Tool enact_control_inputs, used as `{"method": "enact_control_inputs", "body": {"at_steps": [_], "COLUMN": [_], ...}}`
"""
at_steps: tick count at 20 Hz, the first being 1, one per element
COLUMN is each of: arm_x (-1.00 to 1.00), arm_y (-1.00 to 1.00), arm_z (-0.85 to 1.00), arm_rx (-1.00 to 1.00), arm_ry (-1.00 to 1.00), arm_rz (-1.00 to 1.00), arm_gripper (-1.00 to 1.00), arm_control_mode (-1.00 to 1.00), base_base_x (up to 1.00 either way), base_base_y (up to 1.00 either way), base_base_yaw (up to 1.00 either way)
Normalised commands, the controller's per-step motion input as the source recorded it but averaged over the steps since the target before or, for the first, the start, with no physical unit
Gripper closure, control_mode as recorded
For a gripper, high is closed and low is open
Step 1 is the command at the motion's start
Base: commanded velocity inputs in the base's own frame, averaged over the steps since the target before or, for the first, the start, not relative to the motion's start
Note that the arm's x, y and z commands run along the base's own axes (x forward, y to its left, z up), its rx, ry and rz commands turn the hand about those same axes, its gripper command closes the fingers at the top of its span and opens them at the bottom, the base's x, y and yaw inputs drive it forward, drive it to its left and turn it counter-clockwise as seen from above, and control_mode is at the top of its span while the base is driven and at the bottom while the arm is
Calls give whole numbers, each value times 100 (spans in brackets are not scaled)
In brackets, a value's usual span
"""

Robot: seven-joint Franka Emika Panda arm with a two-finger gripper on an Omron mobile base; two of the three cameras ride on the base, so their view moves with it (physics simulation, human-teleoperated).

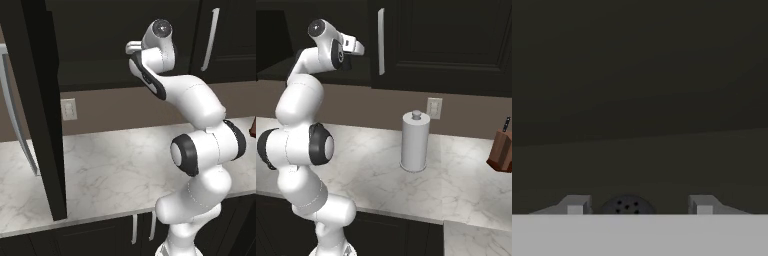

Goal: The dining table condiment station is running low on shaker. Refill the condiment station by opening the cabinet and taking the shaker from the cabinet and placing it on the dining table.

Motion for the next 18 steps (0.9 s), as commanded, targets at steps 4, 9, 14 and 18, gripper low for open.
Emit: {"method": "enact_control_inputs", "body": {"at_steps": [4, 9, 14, 18], "arm_x": [0, 0, -13, -79], "arm_y": [0, 0, 0, 5], "arm_z": [-9, -1, -1, 0], "arm_rx": [0, 0, 0, 0], "arm_ry": [0, 0, 0, 0], "arm_rz": [0, 0, 0, 0], "arm_gripper": [100, 100, 100, 100], "arm_control_mode": [-100, -100, -100, -100], "base_base_x": [0, 0, 0, 0], "base_base_y": [0, 0, 0, 0], "base_base_yaw": [0, 0, 0, 0]}}
